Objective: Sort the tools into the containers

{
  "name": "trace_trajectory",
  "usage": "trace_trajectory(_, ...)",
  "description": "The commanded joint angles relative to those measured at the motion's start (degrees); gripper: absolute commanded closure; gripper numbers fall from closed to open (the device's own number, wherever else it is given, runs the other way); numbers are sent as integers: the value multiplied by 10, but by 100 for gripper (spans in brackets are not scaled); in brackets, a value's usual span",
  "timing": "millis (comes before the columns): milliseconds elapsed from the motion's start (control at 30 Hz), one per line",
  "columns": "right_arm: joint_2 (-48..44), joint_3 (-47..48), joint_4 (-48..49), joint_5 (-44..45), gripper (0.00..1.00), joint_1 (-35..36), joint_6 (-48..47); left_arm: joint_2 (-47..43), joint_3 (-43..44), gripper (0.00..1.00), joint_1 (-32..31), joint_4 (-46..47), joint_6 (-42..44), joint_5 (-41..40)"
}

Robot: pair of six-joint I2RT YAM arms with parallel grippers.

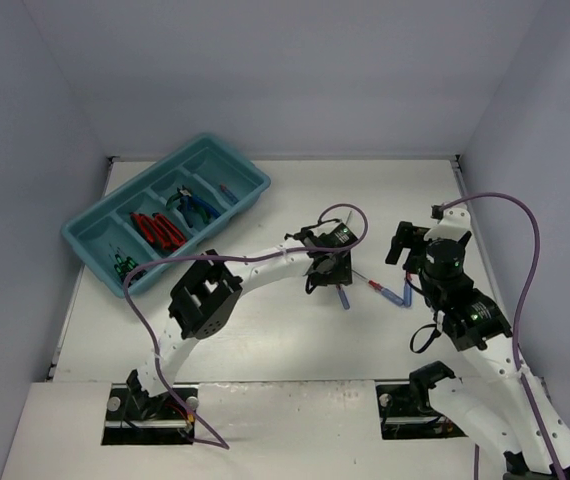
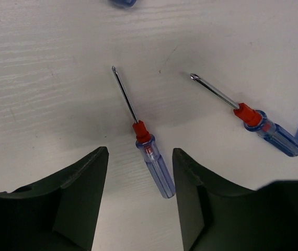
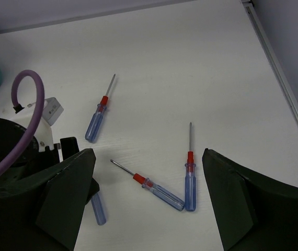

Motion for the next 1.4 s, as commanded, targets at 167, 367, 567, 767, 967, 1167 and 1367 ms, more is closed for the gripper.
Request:
trace_trajectory(167, -18, 6, 8, 5, 18, -1, 1, 12, 36, 66, -12, -35, -16, -25)
trace_trajectory(367, -16, 0, 8, 4, 18, -2, 4, -3, -1, 96, -17, -41, -23, -18)
trace_trajectory(567, -8, 1, 8, 6, 18, -2, 2, -63, -23, 100, 9, -42, -11, -30)
trace_trajectory(767, 13, 7, 8, 2, 18, -2, -9, -130, 23, 100, 111, -41, 48, -35)
trace_trajectory(967, 72, 29, 9, -29, 18, -2, -17, -101, 138, 100, 242, -40, 103, -10)
trace_trajectory(1167, 139, 56, 9, -63, 18, -2, -21, -17, 256, 99, 347, -39, 147, 34)
trace_trajectory(1367, 190, 83, 9, -79, 18, -3, -22, 74, 345, 79, 408, -38, 173, 57)
